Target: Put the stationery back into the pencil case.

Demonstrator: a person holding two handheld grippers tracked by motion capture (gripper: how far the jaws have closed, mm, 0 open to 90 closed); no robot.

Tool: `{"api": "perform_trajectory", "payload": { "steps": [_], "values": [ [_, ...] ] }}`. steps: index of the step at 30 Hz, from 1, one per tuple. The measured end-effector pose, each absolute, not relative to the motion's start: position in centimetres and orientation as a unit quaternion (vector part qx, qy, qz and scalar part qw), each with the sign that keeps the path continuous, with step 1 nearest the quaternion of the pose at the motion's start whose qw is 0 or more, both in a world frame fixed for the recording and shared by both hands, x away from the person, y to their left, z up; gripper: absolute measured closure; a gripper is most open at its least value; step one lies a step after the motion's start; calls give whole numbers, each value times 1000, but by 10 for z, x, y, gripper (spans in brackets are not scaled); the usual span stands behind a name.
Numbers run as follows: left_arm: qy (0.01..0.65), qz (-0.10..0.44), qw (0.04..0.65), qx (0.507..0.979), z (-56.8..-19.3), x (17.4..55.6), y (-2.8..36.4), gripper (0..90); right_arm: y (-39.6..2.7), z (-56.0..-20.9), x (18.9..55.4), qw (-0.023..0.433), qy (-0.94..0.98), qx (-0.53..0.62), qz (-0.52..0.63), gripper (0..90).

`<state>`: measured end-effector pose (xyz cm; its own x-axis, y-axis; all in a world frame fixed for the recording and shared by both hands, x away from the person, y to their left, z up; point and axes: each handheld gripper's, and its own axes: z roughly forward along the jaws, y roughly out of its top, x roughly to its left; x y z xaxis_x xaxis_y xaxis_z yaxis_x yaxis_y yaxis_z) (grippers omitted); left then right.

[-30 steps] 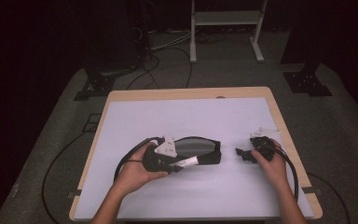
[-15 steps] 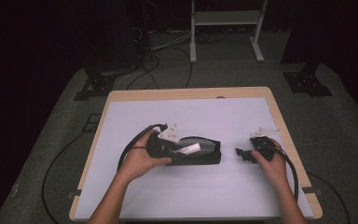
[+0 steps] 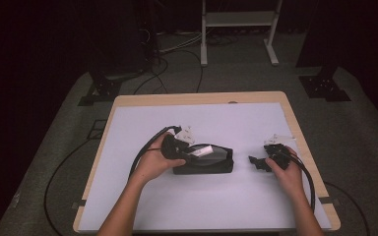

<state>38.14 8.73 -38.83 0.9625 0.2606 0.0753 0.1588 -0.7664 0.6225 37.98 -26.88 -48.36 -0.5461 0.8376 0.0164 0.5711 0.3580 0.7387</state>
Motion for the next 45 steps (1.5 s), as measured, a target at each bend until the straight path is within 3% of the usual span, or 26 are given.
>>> {"api": "perform_trajectory", "payload": {
  "steps": [13, 22, 32, 33, 37, 45],
  "values": [
    [124, 62, 329, 934, -407, 390, 81, 709, -269, -484, 380, 186, 803, 438, 359, 173],
    [141, 72, 349, 924, -399, 387, 91, 682, -269, -484, 380, 185, 803, 439, 359, 173],
    [169, 82, 365, 912, -387, 373, 116, 491, -269, -484, 380, 184, 802, 439, 359, 173],
    [181, 89, 370, 907, -386, 369, 121, 423, -269, -484, 380, 185, 802, 439, 359, 173],
    [202, 100, 378, 898, -383, 360, 134, 319, -269, -484, 380, 185, 802, 439, 359, 173],
    [242, 129, 378, 884, -379, 341, 160, 194, -269, -484, 380, 186, 803, 439, 359, 173]
  ]
}}
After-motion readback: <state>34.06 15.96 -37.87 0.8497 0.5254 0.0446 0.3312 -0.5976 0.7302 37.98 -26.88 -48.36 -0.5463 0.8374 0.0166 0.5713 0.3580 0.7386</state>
